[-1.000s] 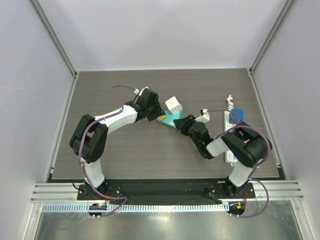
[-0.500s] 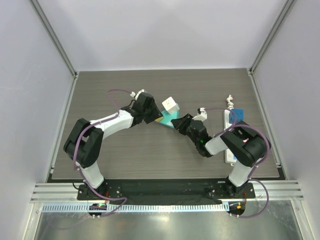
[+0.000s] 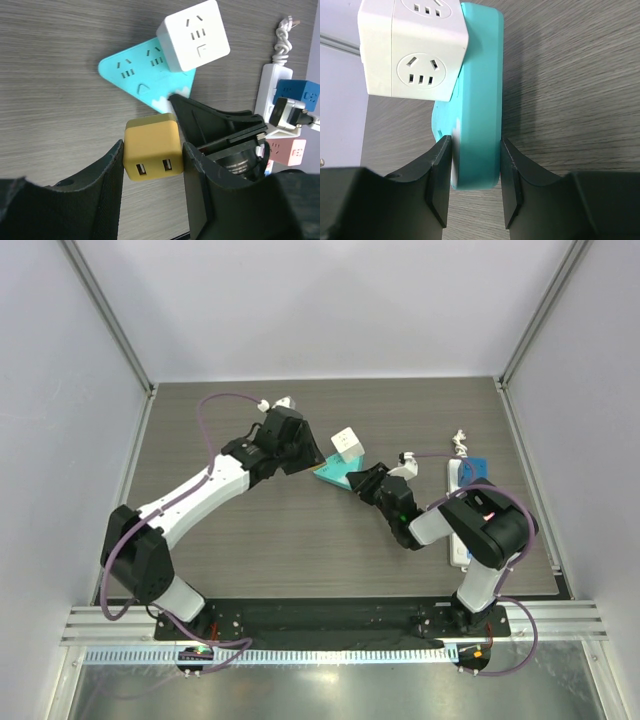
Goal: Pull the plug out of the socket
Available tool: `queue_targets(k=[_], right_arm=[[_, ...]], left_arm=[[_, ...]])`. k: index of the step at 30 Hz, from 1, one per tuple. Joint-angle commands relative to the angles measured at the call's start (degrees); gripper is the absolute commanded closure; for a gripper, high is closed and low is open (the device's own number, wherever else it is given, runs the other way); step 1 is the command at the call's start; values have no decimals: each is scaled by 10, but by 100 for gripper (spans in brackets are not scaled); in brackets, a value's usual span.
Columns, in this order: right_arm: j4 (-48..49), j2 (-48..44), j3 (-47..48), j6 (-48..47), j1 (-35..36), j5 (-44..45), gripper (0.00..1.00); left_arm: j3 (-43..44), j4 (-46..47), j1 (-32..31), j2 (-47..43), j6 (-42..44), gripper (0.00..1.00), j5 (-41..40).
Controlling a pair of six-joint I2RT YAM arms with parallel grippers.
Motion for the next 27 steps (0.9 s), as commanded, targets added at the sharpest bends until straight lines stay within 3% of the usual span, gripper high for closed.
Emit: queue_targets(k=[1, 8, 14, 18, 23, 27], right_arm=[[-81, 1, -10, -68, -3, 45, 99], [-41, 0, -11, -89, -2, 1, 99], [-15, 12, -12, -91, -2, -26, 99], [-8, 17, -11, -93, -2, -33, 99], [-4, 17, -14, -93, -2, -35, 99], [-3, 12, -14, -95, -2, -37, 99]], left_arm=[[-36, -52, 15, -48, 36, 100, -14], [-189, -98, 51, -182, 57, 100, -7], [-283, -104, 113, -287, 12, 100, 33], [-318, -113, 159, -361, -15, 100, -34], [-302, -128, 179, -347, -38, 100, -145], [-279, -115, 227, -288, -38, 100, -109]])
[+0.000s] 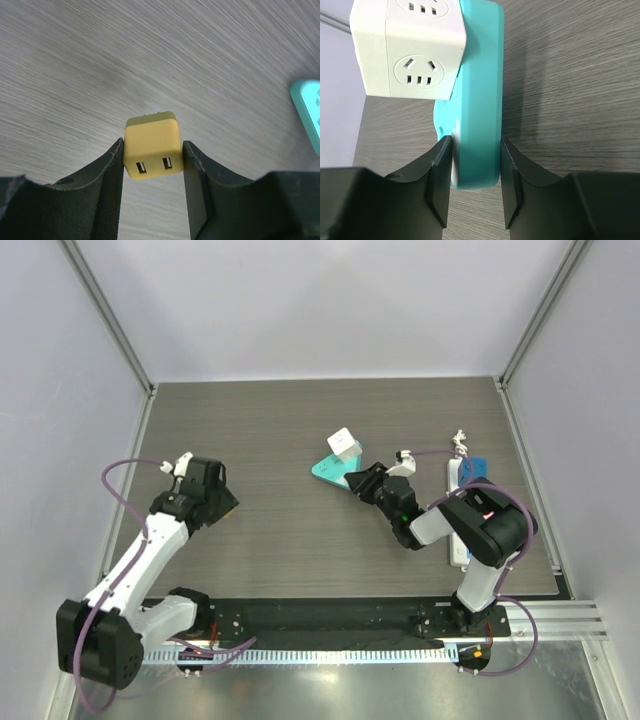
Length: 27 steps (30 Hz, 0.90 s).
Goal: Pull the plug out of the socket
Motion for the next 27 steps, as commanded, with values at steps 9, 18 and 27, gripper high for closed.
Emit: queue_targets(k=[9, 18, 27], right_arm=[[-24, 6, -11, -47, -1, -4, 99], [-19, 10, -9, -43, -5, -17, 99], [-10, 20, -9, -36, -10, -30, 99]], left_arm=[[78, 70, 62, 118, 50, 99, -124], [50, 138, 64, 169, 57, 93, -192], [-3, 212, 67, 200, 49, 88, -207]])
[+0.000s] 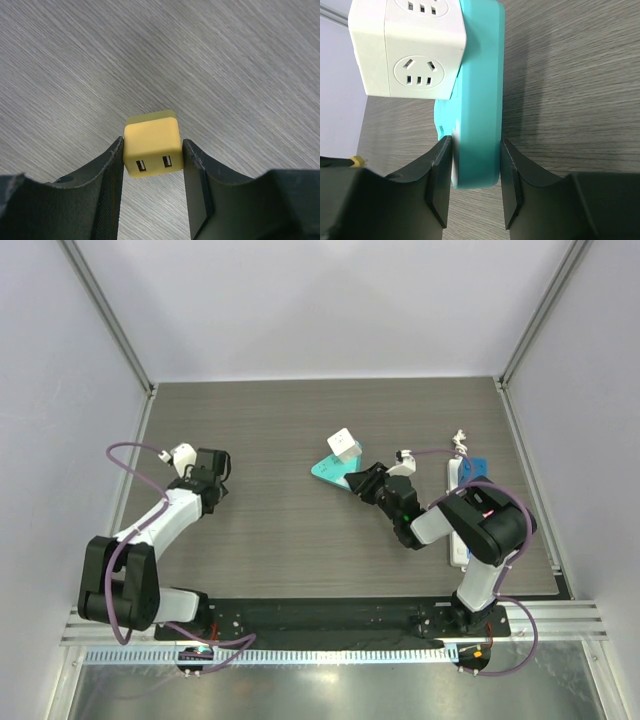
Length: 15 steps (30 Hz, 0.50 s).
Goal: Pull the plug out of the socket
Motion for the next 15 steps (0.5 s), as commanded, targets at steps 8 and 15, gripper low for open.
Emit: queue_targets(k=[8, 15], right_arm=[[-17, 17, -7, -32, -5, -12, 99], [-14, 22, -3, -29, -7, -23, 99]], left_arm=[[-13, 30, 5, 4, -22, 16, -30], [25, -40, 4, -49, -10, 11, 45]])
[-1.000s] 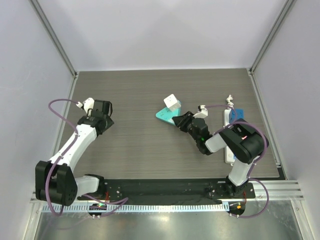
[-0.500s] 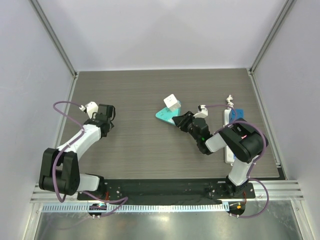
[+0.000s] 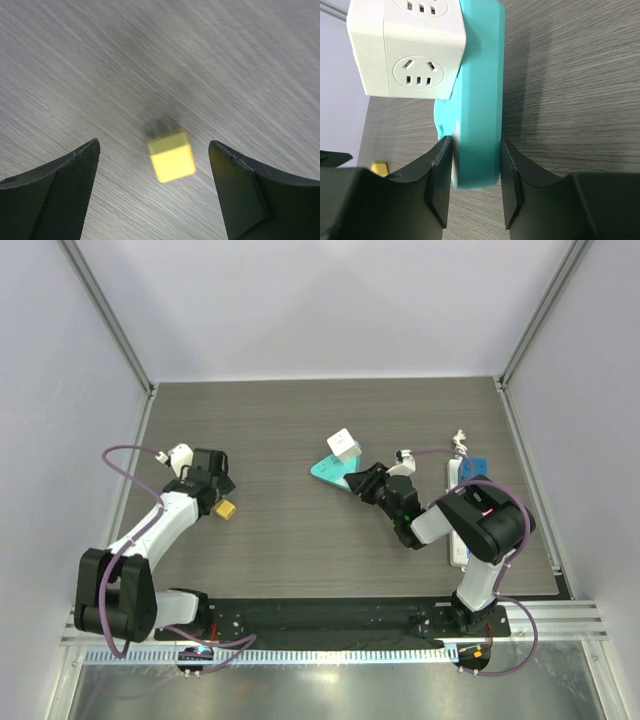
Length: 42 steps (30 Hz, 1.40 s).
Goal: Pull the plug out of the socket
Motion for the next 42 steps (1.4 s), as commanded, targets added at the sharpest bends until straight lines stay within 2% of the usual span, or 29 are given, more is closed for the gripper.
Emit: queue_targets(k=[1, 2, 3, 5, 6, 7, 10, 16, 18, 20, 23, 25, 28, 30, 32, 35, 42], right_arm=[[-27, 13, -3, -30, 0, -6, 99], [-26, 15, -3, -30, 0, -10, 99], [-25, 17, -3, -28, -1, -11, 99], [-23, 19, -3, -25, 0, -15, 99], [-21, 19, -2, -25, -1, -17, 99], [-23, 20, -1, -27, 0, -17, 99], [-24, 24, 2, -27, -1, -21, 99], [-23, 24, 4, -27, -1, -28, 99], [-24, 24, 2, -28, -1, -28, 99], [-22, 24, 2, -27, -2, -31, 99], [-22, 19, 2, -28, -3, -33, 99], [-24, 17, 0, -29, -6, -35, 99], [-23, 12, -1, -29, -8, -41, 99], [-24, 10, 1, -31, -7, -41, 99], [-25, 11, 3, -33, -7, -41, 99], [-24, 19, 6, -33, -7, -45, 99], [-23, 23, 9, -35, -7, -51, 99]], left_arm=[[38, -18, 4, -44, 15, 11, 58], [46, -3, 4, -51, 21, 11, 87], [49, 10, 4, -56, 27, 12, 171], [54, 59, 4, -65, 31, 11, 263], [53, 80, 2, -67, 26, 11, 340], [53, 99, -1, -61, 16, 8, 368], [72, 153, -19, -42, -14, 8, 415], [176, 160, -123, 44, 34, 7, 364], [207, 161, -163, 89, 105, 7, 351], [254, 145, -177, 119, 147, 7, 353], [294, 149, -182, 177, 173, 8, 407], [328, 140, -193, 211, 180, 7, 395], [390, 83, -204, 274, 153, 6, 359], [448, 23, -209, 304, 109, 6, 349], [467, 10, -212, 328, 61, 6, 345], [468, 17, -218, 343, 2, 6, 342], [449, 79, -236, 368, -73, 9, 342]])
